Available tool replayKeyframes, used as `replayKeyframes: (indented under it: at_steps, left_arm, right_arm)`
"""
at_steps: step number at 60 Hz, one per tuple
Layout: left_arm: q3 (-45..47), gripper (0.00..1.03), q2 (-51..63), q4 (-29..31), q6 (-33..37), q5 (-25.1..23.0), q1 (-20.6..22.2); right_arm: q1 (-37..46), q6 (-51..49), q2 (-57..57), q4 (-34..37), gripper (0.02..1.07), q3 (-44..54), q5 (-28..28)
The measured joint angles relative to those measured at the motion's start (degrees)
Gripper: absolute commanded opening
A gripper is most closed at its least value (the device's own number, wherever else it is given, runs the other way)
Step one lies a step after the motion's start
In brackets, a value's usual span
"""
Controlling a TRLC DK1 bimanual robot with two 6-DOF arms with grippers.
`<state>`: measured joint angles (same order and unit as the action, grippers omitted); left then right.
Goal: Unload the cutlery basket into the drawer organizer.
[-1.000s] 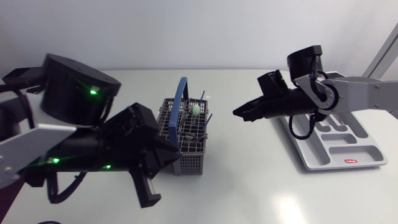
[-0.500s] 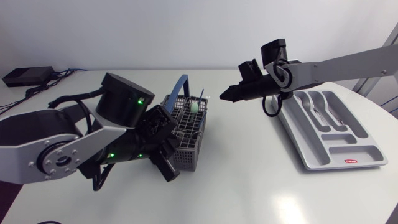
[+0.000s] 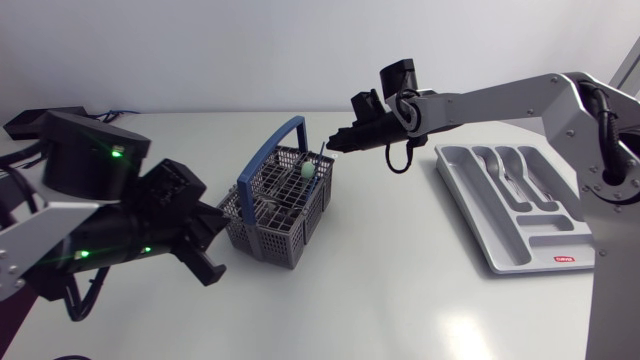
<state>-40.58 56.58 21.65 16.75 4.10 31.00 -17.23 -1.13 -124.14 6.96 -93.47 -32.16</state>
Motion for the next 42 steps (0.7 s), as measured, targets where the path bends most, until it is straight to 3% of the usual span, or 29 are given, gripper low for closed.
replayKeyframes:
  at_steps: [17,31,42]
  left_arm:
    - [3.06,0.23,1.86,-0.31,2.80,-7.58,-7.32]
    - [3.06,0.23,11.19,-8.07,4.76,-10.21,-11.23]
    - [3.04,0.23,16.81,-11.56,6.95,-12.09,-16.44]
  right_arm:
    - [-0.76,0.09,-2.36,1.01,0.12,-1.20,0.28]
    - [-1.09,-0.44,-2.38,2.60,0.12,-0.13,-1.77]
    - [-1.31,-2.10,0.55,2.84,0.12,6.95,-4.04]
